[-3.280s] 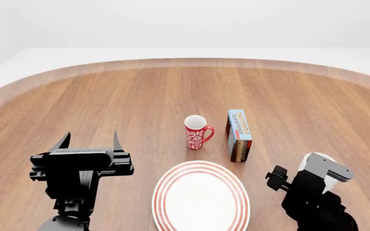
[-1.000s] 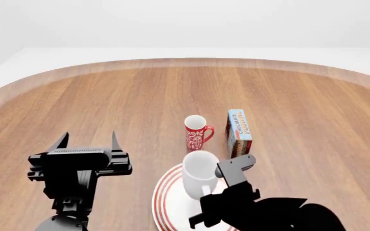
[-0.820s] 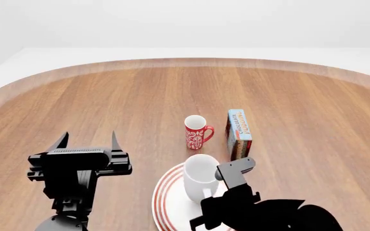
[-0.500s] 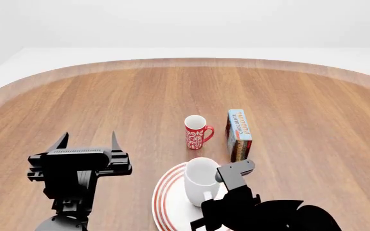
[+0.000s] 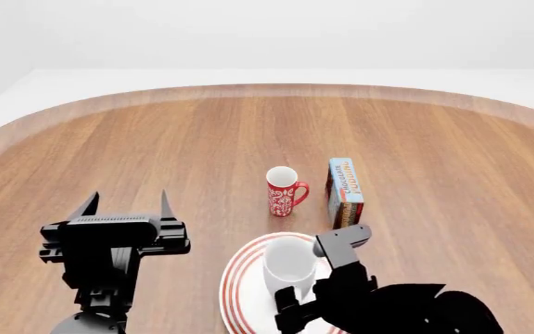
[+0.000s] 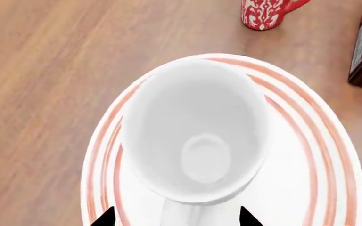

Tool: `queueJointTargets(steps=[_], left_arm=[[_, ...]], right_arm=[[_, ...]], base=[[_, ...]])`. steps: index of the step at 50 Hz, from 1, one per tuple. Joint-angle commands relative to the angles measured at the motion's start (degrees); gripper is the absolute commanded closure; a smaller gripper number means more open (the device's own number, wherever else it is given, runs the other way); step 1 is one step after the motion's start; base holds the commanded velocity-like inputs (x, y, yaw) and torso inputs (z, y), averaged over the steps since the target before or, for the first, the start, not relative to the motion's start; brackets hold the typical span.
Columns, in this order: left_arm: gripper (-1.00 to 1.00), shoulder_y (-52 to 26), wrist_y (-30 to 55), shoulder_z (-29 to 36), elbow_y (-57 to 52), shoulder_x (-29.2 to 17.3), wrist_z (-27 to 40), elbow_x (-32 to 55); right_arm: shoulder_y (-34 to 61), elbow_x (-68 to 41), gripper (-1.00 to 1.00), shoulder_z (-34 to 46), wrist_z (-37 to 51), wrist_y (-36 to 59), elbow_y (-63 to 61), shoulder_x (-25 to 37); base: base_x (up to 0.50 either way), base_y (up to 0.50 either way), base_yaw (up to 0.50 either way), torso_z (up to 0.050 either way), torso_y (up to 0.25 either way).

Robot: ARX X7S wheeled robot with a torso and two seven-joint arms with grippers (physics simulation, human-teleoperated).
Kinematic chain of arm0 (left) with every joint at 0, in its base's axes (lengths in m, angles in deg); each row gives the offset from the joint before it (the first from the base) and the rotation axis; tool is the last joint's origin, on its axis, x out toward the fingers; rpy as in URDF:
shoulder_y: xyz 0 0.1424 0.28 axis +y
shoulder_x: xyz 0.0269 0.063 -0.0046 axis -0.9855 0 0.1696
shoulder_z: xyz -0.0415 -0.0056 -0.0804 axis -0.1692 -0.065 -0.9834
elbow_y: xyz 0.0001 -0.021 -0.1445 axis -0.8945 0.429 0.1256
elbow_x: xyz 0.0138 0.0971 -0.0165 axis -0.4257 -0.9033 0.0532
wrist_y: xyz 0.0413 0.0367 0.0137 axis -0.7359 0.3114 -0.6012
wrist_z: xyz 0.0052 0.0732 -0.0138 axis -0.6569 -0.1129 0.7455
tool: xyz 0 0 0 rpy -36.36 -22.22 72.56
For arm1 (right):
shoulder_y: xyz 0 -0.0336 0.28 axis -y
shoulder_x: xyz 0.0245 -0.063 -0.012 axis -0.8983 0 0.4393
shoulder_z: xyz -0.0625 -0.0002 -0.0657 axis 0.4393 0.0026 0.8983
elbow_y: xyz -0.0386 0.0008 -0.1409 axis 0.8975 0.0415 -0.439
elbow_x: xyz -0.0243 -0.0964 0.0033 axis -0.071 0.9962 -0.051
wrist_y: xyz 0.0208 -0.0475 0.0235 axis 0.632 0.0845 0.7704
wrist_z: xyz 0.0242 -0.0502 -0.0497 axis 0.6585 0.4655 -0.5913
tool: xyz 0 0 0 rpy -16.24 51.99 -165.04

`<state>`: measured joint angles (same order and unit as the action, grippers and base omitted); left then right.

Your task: Pick up the white mug and put it on the plate, and put the chocolate pudding to the right of the plate.

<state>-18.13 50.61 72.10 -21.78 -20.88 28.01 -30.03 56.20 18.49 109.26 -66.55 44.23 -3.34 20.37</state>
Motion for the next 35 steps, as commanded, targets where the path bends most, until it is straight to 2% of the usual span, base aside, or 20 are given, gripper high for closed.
queueJointTargets(steps=[1,6,11,15,20,22,24,27,28,31,35], left_arm=[[-1.00,0.03,-0.05,0.05,-0.01,-0.20,0.18,0.31],[-1.00,-0.06,-0.17,0.11,0.28,-0.23,0.27,0.36],[-1.00,-0.16,-0.18,0.19,0.30,-0.28,0.34,0.47],[-1.00,-0.26,-0.16,0.18,0.39,-0.36,0.41,0.56],[-1.00,-0.37,-0.13,0.29,0.38,-0.46,0.48,0.62],[-1.00,-0.41,-0.08,0.36,0.40,-0.50,0.49,0.65],[-1.00,-0.47,-0.01,0.36,0.34,-0.53,0.52,0.73],[-1.00,-0.51,-0.08,0.43,0.63,-0.55,0.50,0.80],[-1.00,-0.51,-0.09,0.45,0.70,-0.55,0.50,0.83],[-1.00,-0.47,-0.13,0.49,0.76,-0.57,0.51,0.94],[-1.00,-0.35,-0.30,0.47,0.78,-0.66,0.35,1.23]], right_arm=[[0.96,-8.10,-1.00,-6.54,10.15,7.80,-8.41,0.43],[2.84,-24.10,-1.00,-15.49,24.42,15.74,-13.82,-0.65],[7.39,-42.80,-1.00,-15.44,40.84,15.18,-13.90,1.51],[10.90,-50.49,-1.00,-13.75,46.60,12.21,-13.60,3.53],[18.52,-51.56,-1.00,-13.67,48.72,10.10,-10.70,4.80],[22.09,-45.90,-1.00,-14.54,45.33,11.37,-10.49,4.87],[26.37,-34.21,-1.00,-15.74,36.06,9.18,-9.58,4.75],[34.90,-30.80,-1.00,-11.12,34.46,12.38,2.05,4.60],[38.16,-25.11,-1.00,-8.50,28.87,10.30,6.21,4.48],[42.68,-16.06,-1.00,-2.42,20.47,6.63,12.00,4.43],[50.54,-3.96,-1.00,5.40,8.45,-2.59,28.86,1.62]], base=[[0.00,0.00,0.00,0.000,0.000],[0.00,0.00,0.00,0.000,0.000],[0.00,0.00,0.00,0.000,0.000],[0.00,0.00,0.00,0.000,0.000],[0.00,0.00,0.00,0.000,0.000],[0.00,0.00,0.00,0.000,0.000],[0.00,0.00,0.00,0.000,0.000],[0.00,0.00,0.00,0.000,0.000],[0.00,0.00,0.00,0.000,0.000],[0.00,0.00,0.00,0.000,0.000],[0.00,0.00,0.00,0.000,0.000]])
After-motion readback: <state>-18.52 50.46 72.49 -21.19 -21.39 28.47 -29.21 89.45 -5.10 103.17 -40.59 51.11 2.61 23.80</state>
